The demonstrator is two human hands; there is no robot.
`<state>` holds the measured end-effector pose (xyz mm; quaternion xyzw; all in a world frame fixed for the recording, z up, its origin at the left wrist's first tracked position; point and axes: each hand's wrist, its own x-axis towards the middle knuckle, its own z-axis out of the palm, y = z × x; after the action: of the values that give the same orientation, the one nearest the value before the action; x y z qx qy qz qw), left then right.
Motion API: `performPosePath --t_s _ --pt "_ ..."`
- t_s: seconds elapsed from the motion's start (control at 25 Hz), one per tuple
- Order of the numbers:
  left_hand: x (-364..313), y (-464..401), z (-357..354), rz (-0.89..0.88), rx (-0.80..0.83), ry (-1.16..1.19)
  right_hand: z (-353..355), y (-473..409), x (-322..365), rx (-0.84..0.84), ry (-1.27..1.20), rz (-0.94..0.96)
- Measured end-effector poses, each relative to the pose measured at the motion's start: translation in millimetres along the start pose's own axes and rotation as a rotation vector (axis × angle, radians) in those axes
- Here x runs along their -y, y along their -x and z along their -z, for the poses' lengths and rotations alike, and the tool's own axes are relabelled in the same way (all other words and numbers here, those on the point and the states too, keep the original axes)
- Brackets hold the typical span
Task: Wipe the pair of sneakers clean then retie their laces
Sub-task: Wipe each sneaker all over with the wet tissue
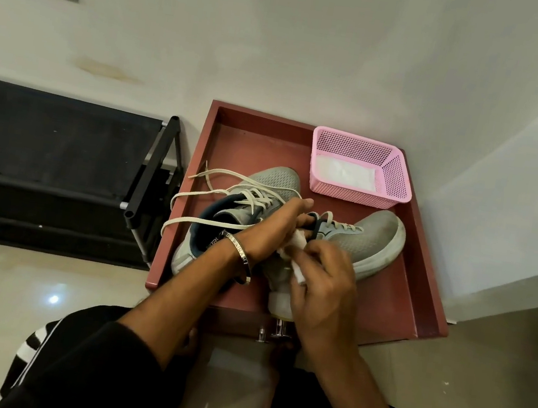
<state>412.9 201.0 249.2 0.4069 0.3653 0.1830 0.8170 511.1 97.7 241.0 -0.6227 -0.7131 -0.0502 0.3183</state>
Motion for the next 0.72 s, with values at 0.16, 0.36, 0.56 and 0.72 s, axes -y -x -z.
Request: performPosePath --t_s 0.16,0.36,0.56,0.72 --pt "-2 -4 5 -0.028 0.013 -0.102 -5 12 13 0.257 0.054 0.132" --pt "6 -6 6 -0.164 -0.082 -0.21 9 7 -1 0.12 -0.011 -0.004" --pt "12 -5 7 -0.272 0.04 -0.28 21 19 5 0.269 0.077 0.021" --pt "15 -7 6 -0.305 0.038 -0.302 28 23 7 0.333 0.113 0.044"
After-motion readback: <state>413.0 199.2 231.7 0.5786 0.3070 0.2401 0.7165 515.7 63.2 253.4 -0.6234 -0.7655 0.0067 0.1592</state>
